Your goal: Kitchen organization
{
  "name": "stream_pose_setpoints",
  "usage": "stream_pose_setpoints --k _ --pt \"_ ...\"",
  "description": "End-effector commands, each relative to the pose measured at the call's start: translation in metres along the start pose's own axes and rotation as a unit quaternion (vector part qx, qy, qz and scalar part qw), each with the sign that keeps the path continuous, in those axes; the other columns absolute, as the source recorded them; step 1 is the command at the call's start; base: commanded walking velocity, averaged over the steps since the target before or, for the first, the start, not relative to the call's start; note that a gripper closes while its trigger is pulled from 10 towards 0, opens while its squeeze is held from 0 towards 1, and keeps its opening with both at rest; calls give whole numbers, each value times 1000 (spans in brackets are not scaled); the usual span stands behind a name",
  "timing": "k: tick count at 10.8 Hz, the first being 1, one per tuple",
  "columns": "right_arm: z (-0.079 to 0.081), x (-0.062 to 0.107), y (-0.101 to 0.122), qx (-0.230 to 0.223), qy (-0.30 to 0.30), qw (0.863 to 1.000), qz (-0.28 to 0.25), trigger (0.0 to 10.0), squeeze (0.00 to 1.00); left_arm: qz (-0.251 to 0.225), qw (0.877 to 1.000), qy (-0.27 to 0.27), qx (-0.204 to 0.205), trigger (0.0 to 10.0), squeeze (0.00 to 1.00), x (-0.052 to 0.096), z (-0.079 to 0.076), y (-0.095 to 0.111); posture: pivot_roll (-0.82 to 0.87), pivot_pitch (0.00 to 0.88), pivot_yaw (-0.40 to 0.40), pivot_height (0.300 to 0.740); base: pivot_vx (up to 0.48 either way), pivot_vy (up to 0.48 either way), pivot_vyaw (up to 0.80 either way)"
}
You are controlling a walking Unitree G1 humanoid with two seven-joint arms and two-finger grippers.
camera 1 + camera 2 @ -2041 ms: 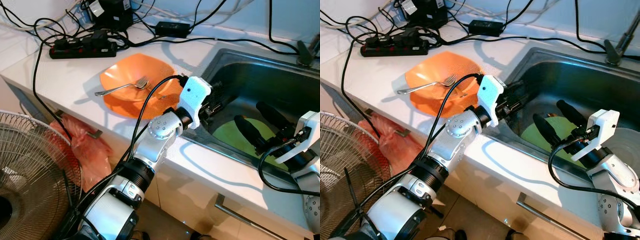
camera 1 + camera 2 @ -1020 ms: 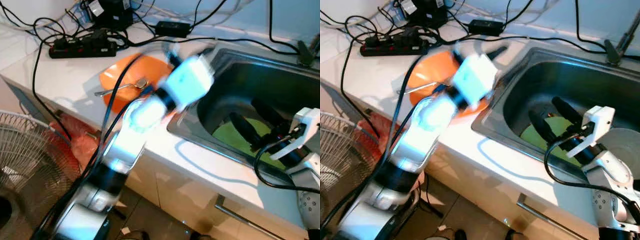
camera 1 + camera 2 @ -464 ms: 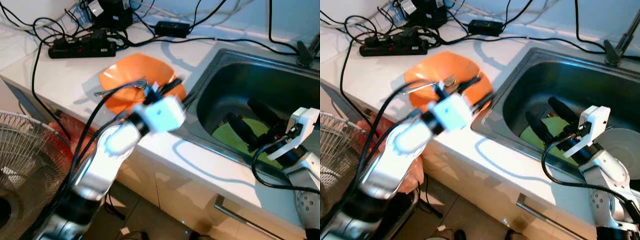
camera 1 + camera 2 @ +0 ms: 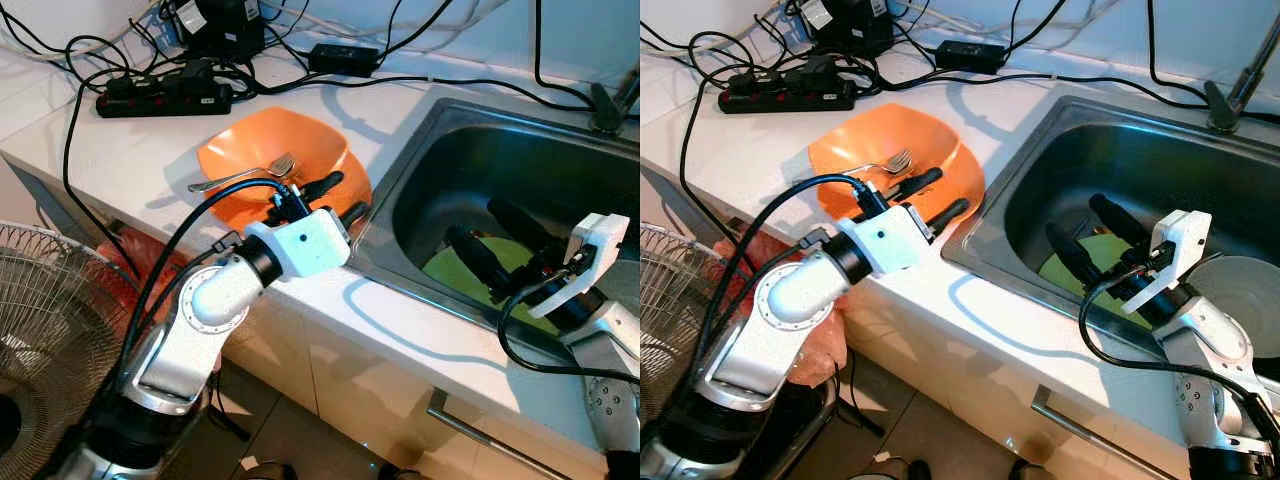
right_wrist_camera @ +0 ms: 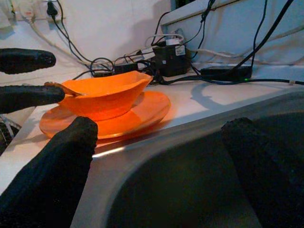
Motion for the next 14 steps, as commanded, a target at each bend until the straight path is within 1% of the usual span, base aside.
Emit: stream_pose_setpoints --k 1,2,4,8,11,12,13,14 --pt "4 -1 -8 -13 8 1000 6 10000 0 3 1000 -3 -13 10000 0 5 2 2 50 116 81 740 0 0 0" --pt "3 -1 -8 -13 9 1000 7 10000 0 15 1000 -5 -19 10000 0 10 1 -1 58 124 77 740 0 0 0" --pt "4 -2 -9 -15 10 1000 8 10000 0 29 999 -5 -35 10000 0 10 1 -7 59 126 75 740 0 0 0" --pt "4 -4 -8 -13 11 1000 7 10000 0 49 997 5 -60 10000 0 4 5 -15 52 130 70 740 0 0 0" --pt "4 -5 -8 -13 12 1000 7 10000 0 51 996 13 -70 10000 0 -1 6 -16 48 127 68 740 0 0 0" --pt "4 -4 -8 -13 11 1000 6 10000 0 50 996 12 -74 9843 0 -4 6 -17 46 127 68 740 0 0 0" --pt "4 -4 -8 -13 11 1000 7 10000 0 49 996 12 -72 0 0 -5 5 -17 43 128 68 740 0 0 0" --pt "3 -3 -8 -12 10 1000 7 10000 0 48 996 11 -72 0 0 -6 4 -17 43 128 68 740 0 0 0"
Point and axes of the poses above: a point about 5 cm out from each wrist's last joint towards the gripper, its own x axis pointing back from the gripper into the wrist, its own y axis along the axis of the wrist's last joint, z = x × y, the point moved 4 cm from there along -x, pointing out of the wrist towards the gripper, and after that the axes turned 3 degrees about x, right-handed, at the moved point
